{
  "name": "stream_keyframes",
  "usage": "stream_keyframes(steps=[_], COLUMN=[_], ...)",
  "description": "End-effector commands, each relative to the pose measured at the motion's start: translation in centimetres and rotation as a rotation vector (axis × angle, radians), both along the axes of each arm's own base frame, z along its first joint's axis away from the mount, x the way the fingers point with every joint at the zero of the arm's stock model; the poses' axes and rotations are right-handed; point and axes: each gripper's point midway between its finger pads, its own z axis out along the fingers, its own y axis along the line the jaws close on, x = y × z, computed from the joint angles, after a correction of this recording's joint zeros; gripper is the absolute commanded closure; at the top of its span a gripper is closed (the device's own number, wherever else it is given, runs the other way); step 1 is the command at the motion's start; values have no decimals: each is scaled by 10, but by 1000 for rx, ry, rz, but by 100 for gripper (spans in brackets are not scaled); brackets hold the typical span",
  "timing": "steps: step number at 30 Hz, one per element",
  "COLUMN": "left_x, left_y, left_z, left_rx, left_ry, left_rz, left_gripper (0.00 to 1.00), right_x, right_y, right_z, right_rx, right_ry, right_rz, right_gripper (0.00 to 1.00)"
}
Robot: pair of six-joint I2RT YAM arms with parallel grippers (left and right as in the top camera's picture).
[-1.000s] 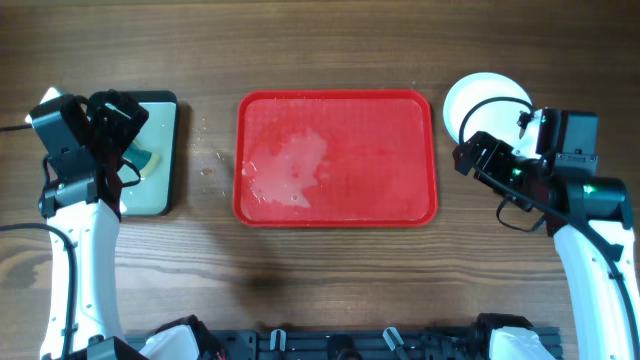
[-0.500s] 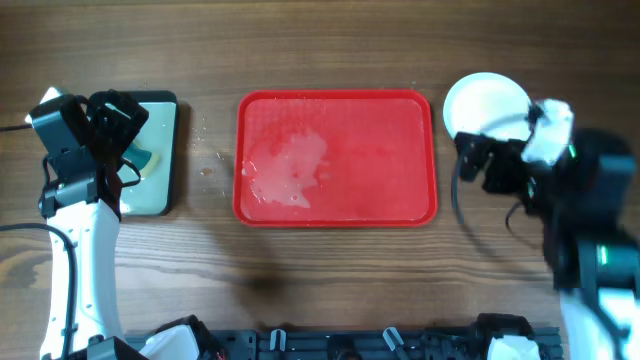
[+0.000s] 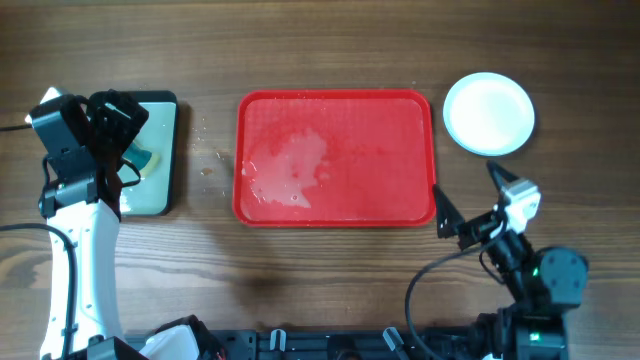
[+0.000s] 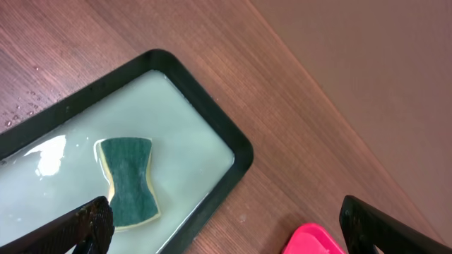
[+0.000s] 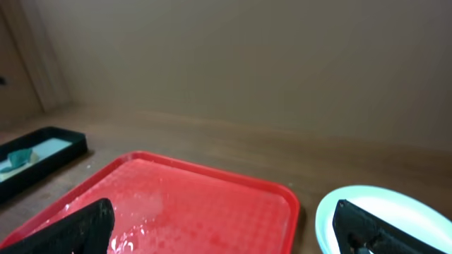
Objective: Clean dirty plates on tray and stack at the side
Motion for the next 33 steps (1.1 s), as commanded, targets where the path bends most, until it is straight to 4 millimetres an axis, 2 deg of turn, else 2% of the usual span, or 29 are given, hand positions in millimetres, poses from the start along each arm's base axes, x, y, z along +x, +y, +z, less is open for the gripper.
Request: stream_keyframes(steps=[1, 4, 8, 10, 14, 17, 33], left_x=[0, 0, 0, 0, 0, 0, 0], left_y=[-1, -1, -1, -1, -1, -1, -1], left_z=[0, 0, 0, 0, 0, 0, 0], left_rx=[-2, -2, -2, -2, -2, -2, -2], left_ry=[0, 0, 0, 0, 0, 0, 0], left_rz=[-11, -11, -11, -11, -11, -11, -11], left_gripper=[0, 0, 0, 0, 0, 0, 0], right_x=[-7, -8, -4, 0, 2, 2, 6], right_y=[-4, -15, -25, -39, -72, -72, -72], right_z=[-9, -21, -30, -39, -44, -44, -57], right_rx=[107, 178, 183, 189, 187, 104, 101], right_ry=[-46, -38, -7, 26, 26, 10, 71], right_rz=[-28, -93, -158, -247, -438, -442, -442], right_gripper=[0, 0, 0, 0, 0, 0, 0])
